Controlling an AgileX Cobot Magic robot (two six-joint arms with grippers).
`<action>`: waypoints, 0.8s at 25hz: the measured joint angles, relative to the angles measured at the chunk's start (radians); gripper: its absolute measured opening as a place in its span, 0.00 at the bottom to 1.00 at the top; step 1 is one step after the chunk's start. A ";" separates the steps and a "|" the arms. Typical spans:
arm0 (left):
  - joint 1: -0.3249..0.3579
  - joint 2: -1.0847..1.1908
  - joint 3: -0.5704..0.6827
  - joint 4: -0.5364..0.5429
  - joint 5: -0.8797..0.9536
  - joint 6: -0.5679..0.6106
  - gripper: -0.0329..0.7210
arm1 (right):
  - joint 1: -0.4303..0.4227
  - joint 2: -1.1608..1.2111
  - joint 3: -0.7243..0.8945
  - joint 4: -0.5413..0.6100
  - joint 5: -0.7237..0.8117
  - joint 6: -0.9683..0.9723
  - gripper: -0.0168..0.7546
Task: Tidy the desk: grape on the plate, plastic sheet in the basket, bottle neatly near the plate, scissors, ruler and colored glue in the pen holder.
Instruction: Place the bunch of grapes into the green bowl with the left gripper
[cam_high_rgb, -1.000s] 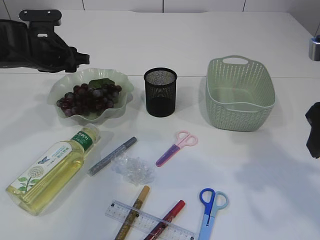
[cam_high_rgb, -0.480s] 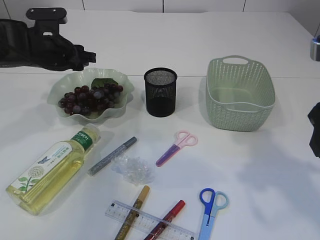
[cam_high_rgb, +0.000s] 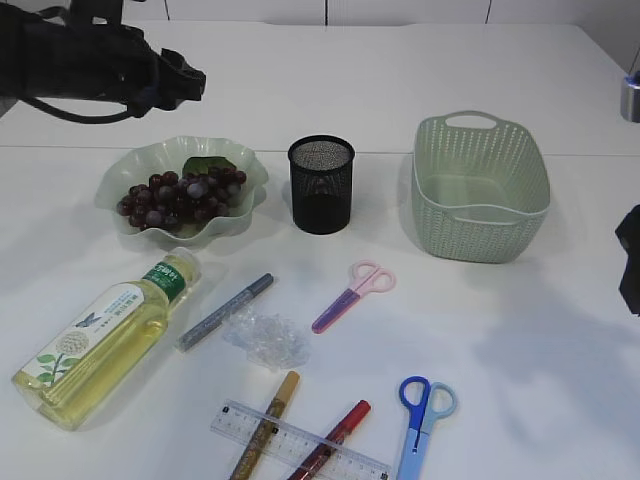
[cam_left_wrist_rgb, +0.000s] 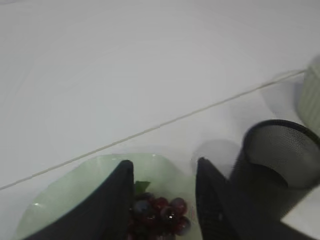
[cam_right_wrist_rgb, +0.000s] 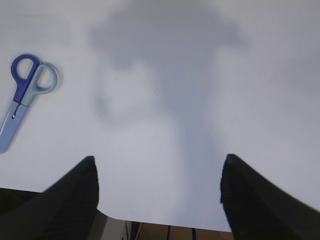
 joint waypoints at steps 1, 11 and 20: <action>0.000 -0.010 0.007 0.033 0.038 -0.002 0.44 | 0.000 0.000 0.000 0.000 0.002 0.000 0.78; -0.044 -0.073 0.022 0.705 0.440 -0.511 0.45 | 0.000 0.000 0.000 0.000 0.002 0.000 0.78; -0.087 -0.201 0.022 1.069 0.720 -1.119 0.47 | 0.000 0.000 0.000 0.044 0.002 0.000 0.78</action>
